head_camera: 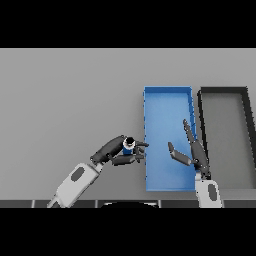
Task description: Pick up the blue pipe and place it into the blue bin.
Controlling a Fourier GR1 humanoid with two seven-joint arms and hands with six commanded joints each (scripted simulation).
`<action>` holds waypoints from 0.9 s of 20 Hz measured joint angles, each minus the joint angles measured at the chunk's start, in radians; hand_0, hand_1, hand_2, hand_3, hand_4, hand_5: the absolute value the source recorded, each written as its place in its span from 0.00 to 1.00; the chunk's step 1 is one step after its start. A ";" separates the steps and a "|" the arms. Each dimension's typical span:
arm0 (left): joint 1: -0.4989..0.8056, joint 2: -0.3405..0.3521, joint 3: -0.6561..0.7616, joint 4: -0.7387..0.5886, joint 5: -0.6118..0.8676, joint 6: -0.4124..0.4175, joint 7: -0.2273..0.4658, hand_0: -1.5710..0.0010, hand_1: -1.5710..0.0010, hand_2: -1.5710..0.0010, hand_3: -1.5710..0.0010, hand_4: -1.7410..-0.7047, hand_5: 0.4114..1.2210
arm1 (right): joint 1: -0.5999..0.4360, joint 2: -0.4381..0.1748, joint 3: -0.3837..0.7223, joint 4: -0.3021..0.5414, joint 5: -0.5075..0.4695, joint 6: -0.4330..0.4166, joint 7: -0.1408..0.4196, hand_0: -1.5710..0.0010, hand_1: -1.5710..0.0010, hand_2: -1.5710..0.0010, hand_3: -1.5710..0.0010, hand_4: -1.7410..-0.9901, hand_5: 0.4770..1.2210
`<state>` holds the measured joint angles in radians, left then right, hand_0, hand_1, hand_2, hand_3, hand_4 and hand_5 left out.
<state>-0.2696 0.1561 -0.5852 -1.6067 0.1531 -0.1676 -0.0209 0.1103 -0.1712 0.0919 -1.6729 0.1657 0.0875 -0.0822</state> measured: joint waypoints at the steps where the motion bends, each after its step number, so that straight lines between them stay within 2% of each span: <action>1: 0.010 0.007 -0.004 -0.008 0.000 -0.003 0.009 0.00 0.00 0.00 0.08 0.01 1.00 | -0.004 -0.001 0.000 0.005 -0.005 0.006 0.004 1.00 1.00 1.00 1.00 0.63 0.28; 5: 0.002 -0.007 -0.010 0.009 -0.014 0.004 0.031 0.00 0.00 0.00 0.08 0.01 1.00 | -0.023 -0.001 0.006 0.037 -0.015 0.032 0.005 1.00 1.00 1.00 1.00 0.65 0.28; 6: -0.002 -0.008 -0.006 0.009 -0.016 0.006 0.028 0.00 0.00 0.00 0.08 0.01 1.00 | -0.013 0.001 0.010 0.046 -0.008 0.032 -0.008 1.00 1.00 1.00 1.00 0.66 0.28; 7: -0.004 -0.004 -0.001 0.015 -0.015 0.003 0.021 0.00 0.00 0.00 0.08 0.01 1.00 | -0.033 -0.006 -0.002 0.045 -0.021 0.034 0.006 1.00 1.00 1.00 1.00 0.68 0.28; 9: -0.006 0.000 0.008 0.007 -0.003 0.001 0.016 0.00 0.00 0.00 0.08 0.01 1.00 | -0.051 -0.003 0.004 0.042 -0.032 0.047 -0.002 1.00 1.00 1.00 1.00 0.70 0.26; 12: -0.001 -0.002 0.000 0.006 -0.006 -0.006 0.013 0.00 0.00 0.00 0.08 0.01 1.00 | -0.073 -0.024 -0.025 0.003 -0.221 0.188 -0.027 1.00 1.00 1.00 1.00 0.66 0.14; 14: -0.003 0.007 0.012 0.013 -0.005 -0.009 -0.002 0.00 0.00 0.00 0.08 0.01 1.00 | -0.094 -0.063 -0.034 -0.065 -0.346 0.263 0.041 1.00 1.00 1.00 1.00 0.63 0.08; 18: -0.005 0.005 0.004 -0.004 -0.005 -0.012 0.008 0.00 0.00 0.00 0.08 0.01 1.00 | -0.175 -0.140 0.007 -0.174 -0.556 0.389 0.202 1.00 1.00 1.00 1.00 0.55 0.04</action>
<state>-0.2741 0.1610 -0.5815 -1.6102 0.1482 -0.1800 -0.0124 -0.0648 -0.3108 0.0990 -1.8464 -0.3900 0.4760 0.1202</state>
